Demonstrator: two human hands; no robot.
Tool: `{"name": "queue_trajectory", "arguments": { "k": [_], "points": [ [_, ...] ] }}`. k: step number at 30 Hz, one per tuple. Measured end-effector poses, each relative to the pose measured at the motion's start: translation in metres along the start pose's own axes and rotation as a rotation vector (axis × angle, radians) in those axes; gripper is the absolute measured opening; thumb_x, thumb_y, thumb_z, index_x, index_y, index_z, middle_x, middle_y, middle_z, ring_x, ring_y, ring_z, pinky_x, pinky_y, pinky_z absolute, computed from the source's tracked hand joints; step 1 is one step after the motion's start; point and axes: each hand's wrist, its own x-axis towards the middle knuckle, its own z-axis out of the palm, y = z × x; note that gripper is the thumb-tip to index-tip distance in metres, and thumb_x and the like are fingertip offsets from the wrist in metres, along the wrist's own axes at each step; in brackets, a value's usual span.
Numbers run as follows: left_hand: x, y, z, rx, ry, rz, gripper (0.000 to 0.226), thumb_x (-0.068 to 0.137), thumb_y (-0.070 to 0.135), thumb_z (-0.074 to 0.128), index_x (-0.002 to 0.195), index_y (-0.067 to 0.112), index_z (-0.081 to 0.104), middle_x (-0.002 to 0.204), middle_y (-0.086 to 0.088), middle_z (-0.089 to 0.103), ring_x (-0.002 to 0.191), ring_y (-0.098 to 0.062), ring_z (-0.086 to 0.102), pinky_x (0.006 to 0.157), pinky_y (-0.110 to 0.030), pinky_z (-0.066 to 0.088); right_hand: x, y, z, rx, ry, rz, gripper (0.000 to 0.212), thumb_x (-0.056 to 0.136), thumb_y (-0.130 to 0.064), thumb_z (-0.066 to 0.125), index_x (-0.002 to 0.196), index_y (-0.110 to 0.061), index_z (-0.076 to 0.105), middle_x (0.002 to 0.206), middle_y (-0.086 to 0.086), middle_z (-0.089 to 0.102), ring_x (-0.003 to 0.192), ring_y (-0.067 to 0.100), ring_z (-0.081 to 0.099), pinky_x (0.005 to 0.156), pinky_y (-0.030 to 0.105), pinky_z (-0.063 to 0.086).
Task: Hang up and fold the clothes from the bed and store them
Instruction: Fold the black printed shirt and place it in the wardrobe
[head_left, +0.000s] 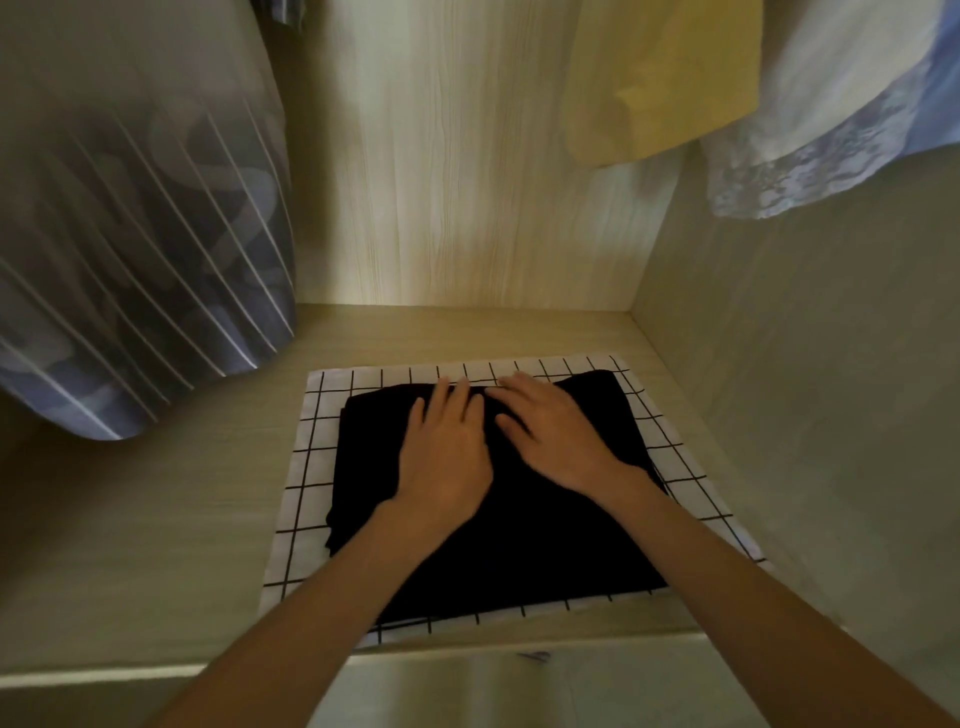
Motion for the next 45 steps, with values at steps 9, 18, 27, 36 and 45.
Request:
{"name": "queue_trajectory", "arguments": {
  "k": [9, 18, 27, 36, 45],
  "points": [
    [0.005, -0.02, 0.039, 0.119, -0.189, -0.134, 0.058, 0.103, 0.05, 0.01, 0.156, 0.029, 0.0, 0.164, 0.0, -0.005, 0.151, -0.021, -0.009, 0.121, -0.046, -0.004, 0.005, 0.019, 0.031, -0.215, -0.2, 0.3, 0.059, 0.104, -0.053, 0.013, 0.157, -0.028, 0.013, 0.165, 0.001, 0.014, 0.152, 0.019, 0.005, 0.122, 0.04, -0.003],
    [0.013, -0.039, 0.031, 0.13, -0.268, -0.053, 0.064, 0.098, 0.062, 0.008, 0.155, 0.035, -0.006, 0.163, 0.003, -0.013, 0.15, -0.019, -0.015, 0.12, -0.048, -0.008, -0.013, 0.021, 0.03, -0.208, -0.11, 0.467, 0.059, 0.104, -0.051, 0.015, 0.155, -0.024, 0.024, 0.16, 0.003, 0.026, 0.15, 0.02, 0.014, 0.122, 0.044, 0.003],
    [0.012, -0.031, 0.025, 0.136, -0.316, -0.063, 0.061, 0.102, 0.053, 0.012, 0.156, 0.028, -0.003, 0.164, -0.002, -0.011, 0.15, -0.022, -0.012, 0.119, -0.05, -0.006, -0.015, 0.004, 0.024, -0.225, -0.122, 0.49, 0.058, 0.105, -0.046, 0.015, 0.157, -0.02, 0.017, 0.164, 0.009, 0.013, 0.152, 0.024, 0.003, 0.121, 0.049, -0.001],
    [-0.03, -0.061, 0.025, 0.11, -0.209, -0.151, 0.062, 0.097, 0.055, -0.002, 0.155, 0.034, 0.0, 0.164, 0.001, -0.005, 0.151, -0.02, -0.006, 0.12, -0.047, 0.001, -0.045, 0.003, 0.031, -0.227, -0.123, 0.301, 0.078, 0.089, -0.066, -0.014, 0.156, -0.033, 0.007, 0.166, -0.003, 0.001, 0.152, 0.016, -0.007, 0.12, 0.043, -0.009],
    [-0.044, -0.07, 0.008, 0.248, -0.086, -0.194, 0.059, 0.104, 0.038, 0.012, 0.155, 0.009, 0.015, 0.164, -0.011, 0.005, 0.151, -0.026, -0.005, 0.119, -0.053, 0.0, -0.061, 0.003, 0.01, -0.218, -0.103, 0.462, 0.059, 0.105, -0.047, 0.01, 0.158, -0.023, 0.002, 0.165, 0.008, -0.01, 0.15, 0.025, -0.018, 0.12, 0.05, -0.01]
  ]
}}
